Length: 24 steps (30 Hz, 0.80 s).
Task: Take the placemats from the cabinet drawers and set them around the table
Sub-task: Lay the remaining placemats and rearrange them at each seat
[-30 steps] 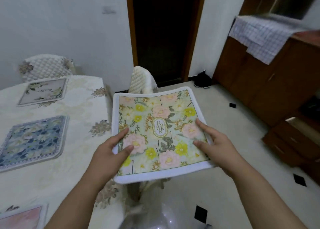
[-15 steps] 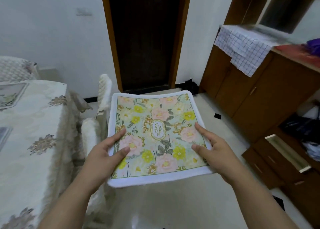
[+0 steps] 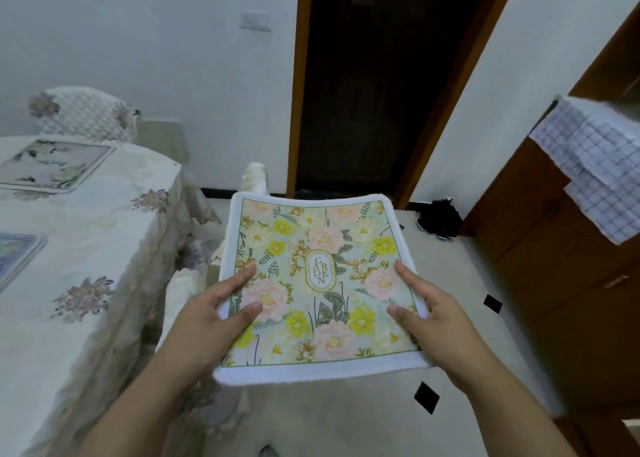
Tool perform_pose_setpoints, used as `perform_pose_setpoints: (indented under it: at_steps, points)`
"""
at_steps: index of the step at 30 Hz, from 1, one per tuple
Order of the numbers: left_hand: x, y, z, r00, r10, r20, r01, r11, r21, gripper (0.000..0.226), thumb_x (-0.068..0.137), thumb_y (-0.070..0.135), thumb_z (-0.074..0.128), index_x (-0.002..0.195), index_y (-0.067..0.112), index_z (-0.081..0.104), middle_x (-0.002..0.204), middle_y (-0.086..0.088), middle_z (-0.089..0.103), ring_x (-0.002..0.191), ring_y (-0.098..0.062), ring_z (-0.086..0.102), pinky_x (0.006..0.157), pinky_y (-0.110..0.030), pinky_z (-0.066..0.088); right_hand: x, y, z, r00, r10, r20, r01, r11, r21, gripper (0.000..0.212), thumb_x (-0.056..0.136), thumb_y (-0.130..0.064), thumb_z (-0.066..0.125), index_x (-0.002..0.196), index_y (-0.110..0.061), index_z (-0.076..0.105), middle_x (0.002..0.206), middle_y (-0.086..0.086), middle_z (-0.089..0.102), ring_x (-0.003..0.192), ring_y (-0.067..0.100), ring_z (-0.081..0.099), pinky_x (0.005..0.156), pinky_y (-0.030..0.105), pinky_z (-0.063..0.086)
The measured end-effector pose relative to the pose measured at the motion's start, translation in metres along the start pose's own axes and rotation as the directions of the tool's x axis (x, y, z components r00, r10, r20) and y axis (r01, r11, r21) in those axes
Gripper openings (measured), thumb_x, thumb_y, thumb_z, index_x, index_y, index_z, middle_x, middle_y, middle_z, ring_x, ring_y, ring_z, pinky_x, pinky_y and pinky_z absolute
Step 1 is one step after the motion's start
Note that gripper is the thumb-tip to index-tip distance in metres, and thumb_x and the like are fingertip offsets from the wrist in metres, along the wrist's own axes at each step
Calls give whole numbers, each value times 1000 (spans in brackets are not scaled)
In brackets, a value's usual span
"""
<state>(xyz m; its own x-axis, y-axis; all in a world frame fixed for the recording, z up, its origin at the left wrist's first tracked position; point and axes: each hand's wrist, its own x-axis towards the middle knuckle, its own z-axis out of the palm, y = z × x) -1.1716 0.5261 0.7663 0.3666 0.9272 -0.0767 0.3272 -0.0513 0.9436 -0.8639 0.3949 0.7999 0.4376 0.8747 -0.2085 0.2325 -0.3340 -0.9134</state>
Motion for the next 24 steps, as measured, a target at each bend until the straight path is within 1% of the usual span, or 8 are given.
perform_pose_setpoints:
  at_steps: [4, 9, 11, 14, 18, 20, 22, 24]
  points:
    - [57, 1, -5, 996, -46, -80, 44, 999, -18, 54, 86, 36, 77, 122, 70, 55, 128, 37, 56, 120, -3, 61, 106, -42, 49, 79, -28, 6, 998, -34, 61, 38, 997, -61, 65, 93, -22, 71, 133, -67, 47, 115, -40, 63, 99, 2, 71, 84, 29, 60]
    - [109, 5, -22, 975, -97, -199, 97, 995, -8, 53, 88, 35, 76, 131, 60, 56, 138, 23, 57, 124, -4, 57, 110, -39, 46, 173, -59, 25, 984, -83, 155, 99, 990, -100, 64, 92, -24, 72, 130, -69, 48, 121, -36, 60, 94, -1, 71, 75, 25, 61]
    - [125, 4, -29, 958, -120, -259, 122, 992, -8, 54, 89, 36, 75, 134, 57, 55, 138, 23, 56, 122, -2, 57, 108, -34, 47, 211, -73, 37, 973, -89, 213, 116, 986, -118, 64, 92, -24, 73, 120, -76, 49, 120, -35, 59, 89, -1, 72, 69, 24, 61]
    - [148, 0, -33, 913, -175, -369, 169, 984, -47, 53, 89, 36, 75, 132, 58, 55, 132, 29, 55, 110, 9, 58, 93, -14, 49, 276, -89, 60, 937, -116, 329, 163, 979, -121, 65, 92, -22, 73, 111, -79, 51, 119, -33, 60, 85, 3, 73, 64, 25, 61]
    - [175, -3, -33, 788, -282, -547, 227, 959, -168, 52, 88, 34, 76, 131, 56, 58, 115, 43, 49, 89, 28, 54, 68, 1, 45, 362, -109, 101, 838, -170, 518, 266, 957, -117, 63, 92, -21, 73, 129, -67, 51, 123, -28, 60, 94, 8, 73, 80, 38, 62]
    - [183, -2, -32, 707, -312, -635, 240, 950, -199, 52, 87, 32, 77, 131, 53, 59, 118, 40, 52, 93, 25, 55, 76, 0, 46, 399, -125, 124, 756, -204, 622, 336, 936, -101, 64, 91, -20, 73, 130, -66, 50, 123, -29, 59, 93, 1, 71, 76, 28, 62]
    - [191, 2, -30, 618, -355, -701, 237, 935, -265, 51, 87, 30, 78, 129, 53, 61, 128, 29, 58, 110, 8, 60, 97, -19, 51, 430, -145, 146, 651, -239, 721, 425, 901, -86, 64, 92, -22, 73, 130, -66, 48, 122, -33, 57, 91, -8, 67, 69, 14, 56]
    - [199, 4, -29, 540, -388, -747, 224, 921, -318, 49, 88, 28, 78, 126, 55, 62, 129, 26, 59, 117, -2, 60, 104, -33, 51, 457, -165, 167, 556, -247, 794, 490, 869, -73, 63, 92, -25, 73, 133, -65, 47, 125, -32, 57, 94, -8, 66, 70, 12, 55]
